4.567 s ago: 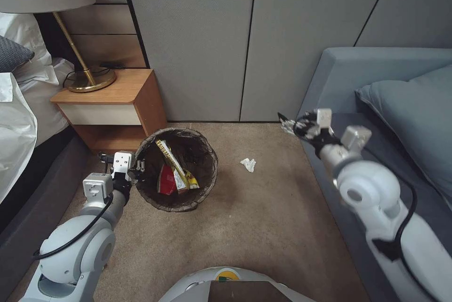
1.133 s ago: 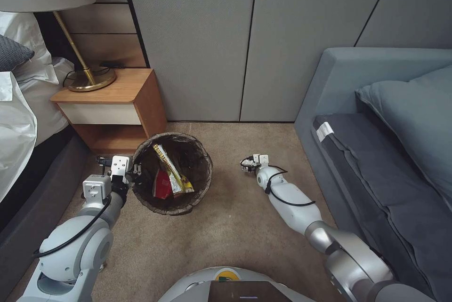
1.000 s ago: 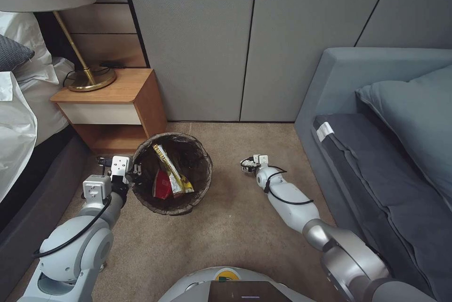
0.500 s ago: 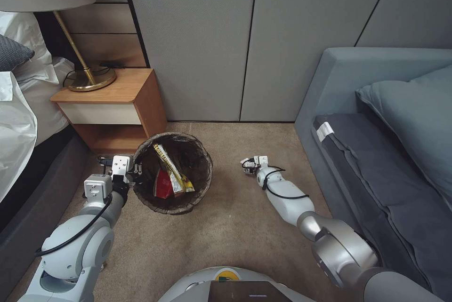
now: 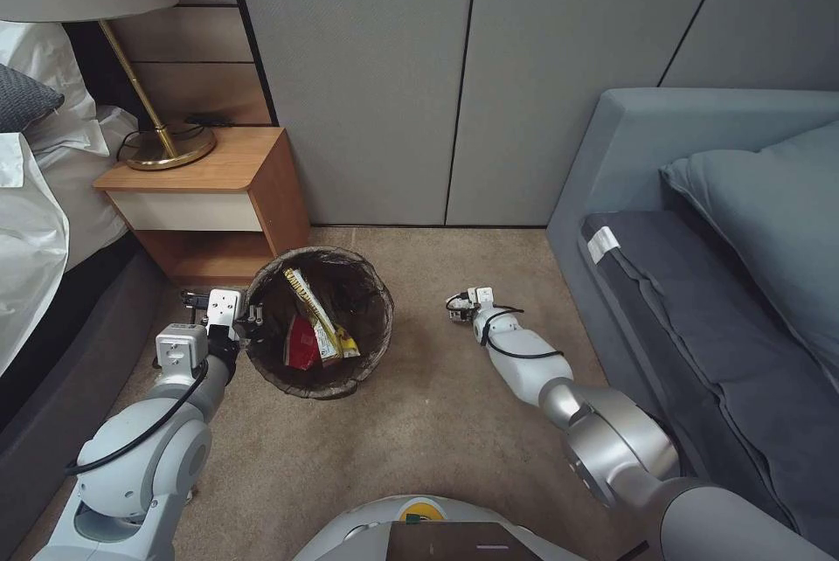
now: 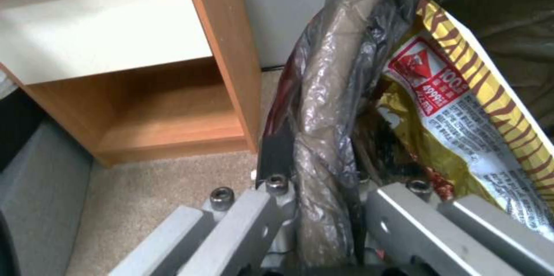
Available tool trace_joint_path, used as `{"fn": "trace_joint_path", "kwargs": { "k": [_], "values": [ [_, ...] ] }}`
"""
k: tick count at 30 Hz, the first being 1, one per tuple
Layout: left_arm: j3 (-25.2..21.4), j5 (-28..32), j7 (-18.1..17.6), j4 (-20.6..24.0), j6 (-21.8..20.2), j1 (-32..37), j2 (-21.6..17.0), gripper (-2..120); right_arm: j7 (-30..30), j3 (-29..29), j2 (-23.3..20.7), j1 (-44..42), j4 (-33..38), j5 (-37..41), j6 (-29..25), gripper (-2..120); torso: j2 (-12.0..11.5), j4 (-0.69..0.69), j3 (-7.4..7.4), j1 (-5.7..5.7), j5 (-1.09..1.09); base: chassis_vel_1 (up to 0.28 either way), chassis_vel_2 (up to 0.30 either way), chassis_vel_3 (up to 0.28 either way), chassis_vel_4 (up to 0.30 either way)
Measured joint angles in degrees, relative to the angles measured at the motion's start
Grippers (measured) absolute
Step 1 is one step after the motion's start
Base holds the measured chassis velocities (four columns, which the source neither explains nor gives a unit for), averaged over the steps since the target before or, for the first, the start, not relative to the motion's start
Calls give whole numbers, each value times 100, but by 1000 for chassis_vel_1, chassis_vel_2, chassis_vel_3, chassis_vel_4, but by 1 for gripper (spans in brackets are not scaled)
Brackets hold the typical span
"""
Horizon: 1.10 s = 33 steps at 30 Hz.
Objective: Pick up the trash bin, then pick up the garbage from the floor and place it into the trash bin.
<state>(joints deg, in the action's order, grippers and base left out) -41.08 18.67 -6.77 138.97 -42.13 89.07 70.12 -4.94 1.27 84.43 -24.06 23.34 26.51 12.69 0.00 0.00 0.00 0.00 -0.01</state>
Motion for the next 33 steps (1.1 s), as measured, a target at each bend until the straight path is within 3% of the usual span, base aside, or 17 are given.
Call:
{"fn": "trace_joint_path", "kwargs": {
  "k": [18, 22, 27, 29, 31, 33],
  "values": [
    [29, -35, 17, 4, 0, 11, 38, 0, 189, -77, 88, 102, -282, -143, -71, 95, 0, 0, 0, 0, 1, 0, 0, 0, 0],
    [22, -36, 30, 8, 0, 15, 28, 0, 185, -98, 101, 112, -291, -133, -50, 76, 0, 0, 0, 0, 1, 0, 0, 0, 0],
    [22, -36, 32, 7, 0, 7, 20, 0, 177, -97, 97, 94, -264, -135, -49, 63, 0, -1, 0, 0, 1, 0, 0, 0, 0],
    [24, -36, 34, 6, 0, 4, 19, 0, 162, -91, 90, 77, -225, -136, -31, 51, 0, 0, 0, 0, 1, 0, 0, 0, 0],
    [24, -36, 34, 6, 0, 3, 18, 0, 159, -90, 89, 77, -223, -136, -30, 50, 0, 0, 0, 0, 1, 0, 0, 0, 0],
    [26, -34, 38, 0, 0, -8, 14, 0, 156, -89, 85, 86, -221, -137, -22, 37, 0, 0, 0, 0, 1, 0, 0, 0, 0]
  ]
}}
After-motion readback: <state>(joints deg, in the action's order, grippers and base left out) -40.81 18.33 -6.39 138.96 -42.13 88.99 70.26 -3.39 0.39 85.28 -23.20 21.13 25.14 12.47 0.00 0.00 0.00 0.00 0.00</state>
